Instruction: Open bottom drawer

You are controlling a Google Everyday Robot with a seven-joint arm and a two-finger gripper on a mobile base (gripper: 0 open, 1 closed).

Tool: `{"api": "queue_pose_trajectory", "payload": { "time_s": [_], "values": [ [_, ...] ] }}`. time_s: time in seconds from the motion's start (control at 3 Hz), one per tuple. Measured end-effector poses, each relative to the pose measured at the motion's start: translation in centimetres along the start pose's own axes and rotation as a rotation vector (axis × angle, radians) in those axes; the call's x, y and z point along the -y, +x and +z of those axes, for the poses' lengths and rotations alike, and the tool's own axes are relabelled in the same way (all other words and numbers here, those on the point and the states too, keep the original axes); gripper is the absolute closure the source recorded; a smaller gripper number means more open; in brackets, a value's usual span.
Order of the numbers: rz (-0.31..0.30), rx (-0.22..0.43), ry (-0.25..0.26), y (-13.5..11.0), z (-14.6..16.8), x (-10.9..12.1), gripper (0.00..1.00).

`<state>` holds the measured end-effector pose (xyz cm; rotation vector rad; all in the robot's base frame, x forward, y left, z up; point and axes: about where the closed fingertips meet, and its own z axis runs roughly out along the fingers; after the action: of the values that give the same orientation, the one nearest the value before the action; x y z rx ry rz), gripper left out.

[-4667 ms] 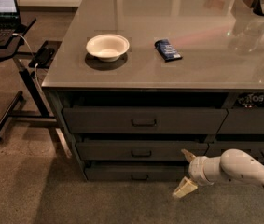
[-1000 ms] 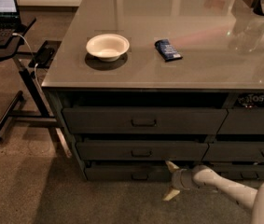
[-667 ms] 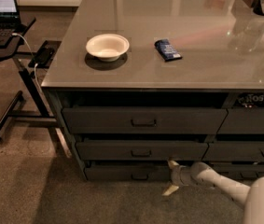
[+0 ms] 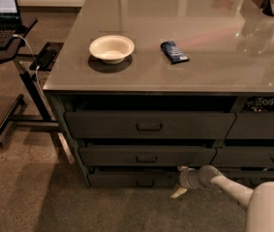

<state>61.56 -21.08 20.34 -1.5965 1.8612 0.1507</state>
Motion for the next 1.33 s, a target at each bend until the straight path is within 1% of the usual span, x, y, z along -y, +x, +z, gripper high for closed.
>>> {"api": "queue_pose_trajectory", "payload": {
  "time_s": [0.33,0.67,1.0,1.33],
  "values": [
    [-0.016,-0.003,-0.038,-0.2,0.7,-1.5,0.00],
    [0.001,-0.017,-0.092,0.7,0.8,-4.1,0.00],
    [-0.002,-0.020,-0.090,0.5,2.6,-3.1,0.00],
    [-0.004,-0.020,-0.088,0.4,2.7,-2.9,0.00]
  ]
}}
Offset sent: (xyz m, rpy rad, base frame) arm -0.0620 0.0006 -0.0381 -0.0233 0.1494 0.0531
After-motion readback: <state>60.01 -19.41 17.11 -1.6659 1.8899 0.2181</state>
